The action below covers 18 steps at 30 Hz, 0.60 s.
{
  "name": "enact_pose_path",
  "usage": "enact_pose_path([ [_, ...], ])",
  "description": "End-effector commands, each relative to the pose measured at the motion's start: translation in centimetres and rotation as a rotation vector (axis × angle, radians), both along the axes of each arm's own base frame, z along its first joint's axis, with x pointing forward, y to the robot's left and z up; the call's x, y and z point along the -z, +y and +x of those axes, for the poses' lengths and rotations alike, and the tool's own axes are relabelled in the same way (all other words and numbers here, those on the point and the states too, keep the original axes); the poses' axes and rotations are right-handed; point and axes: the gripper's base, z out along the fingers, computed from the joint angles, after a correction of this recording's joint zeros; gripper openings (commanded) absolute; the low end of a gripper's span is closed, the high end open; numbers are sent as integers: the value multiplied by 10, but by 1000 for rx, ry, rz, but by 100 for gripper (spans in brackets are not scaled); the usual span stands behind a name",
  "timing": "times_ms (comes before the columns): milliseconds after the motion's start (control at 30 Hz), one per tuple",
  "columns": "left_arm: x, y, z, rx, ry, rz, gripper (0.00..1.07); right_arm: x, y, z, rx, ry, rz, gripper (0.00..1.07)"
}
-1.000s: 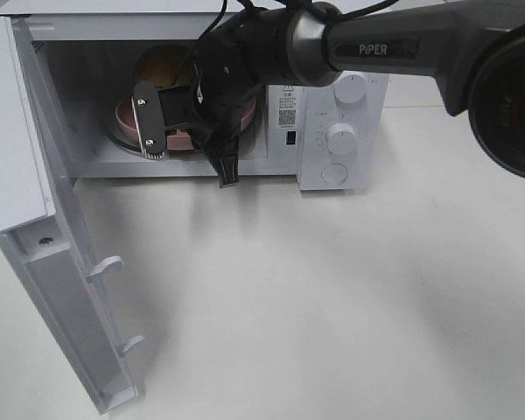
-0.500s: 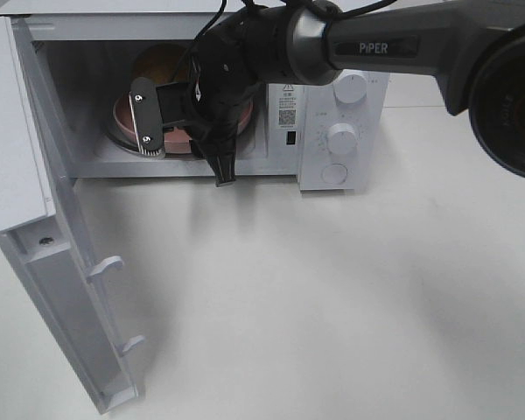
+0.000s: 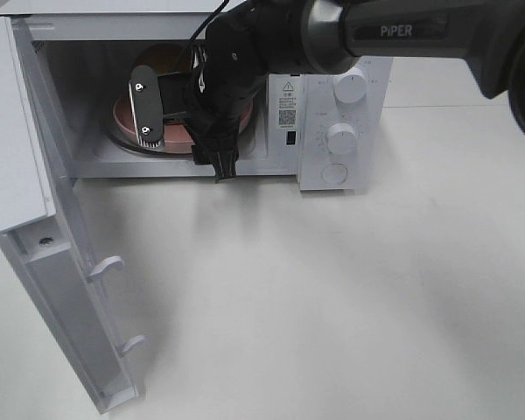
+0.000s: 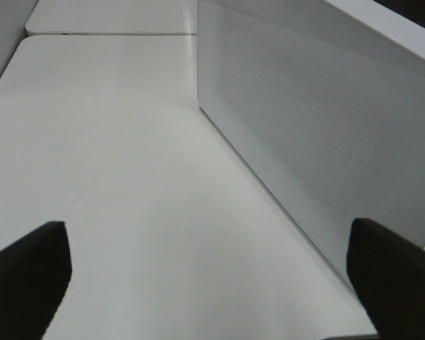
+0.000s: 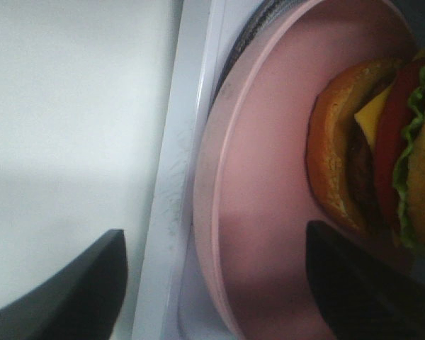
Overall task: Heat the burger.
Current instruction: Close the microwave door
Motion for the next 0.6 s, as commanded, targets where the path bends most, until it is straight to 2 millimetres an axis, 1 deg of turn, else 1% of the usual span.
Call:
enact_pose_path([
  [33,0,0,-1,0,-26,-3,98,-2,-7,-9,-14,-11,23,79],
  [267,0,0,-1,0,-26,-3,98,-5,-16,-22,-38,-34,47,78],
  [300,0,0,-1,0,-26,-3,98,-8,-19,-27,-41,-38,53,77],
  [333,0,0,-1,0,-26,-3,98,-8,-19,-27,-41,-38,53,77],
  [500,0,0,-1,0,-26,-3,98,-18,-29,-41,-40,-53,87,76],
  [533,0,0,-1,0,-26,-3,98,-18,-29,-41,-40,-53,87,76],
  [567,0,0,-1,0,-26,-3,98,-21,-34,-47,-41,-56,94,76],
  [600,0,0,-1,0,-26,-3,98,-21,-34,-47,-41,-56,94,76],
])
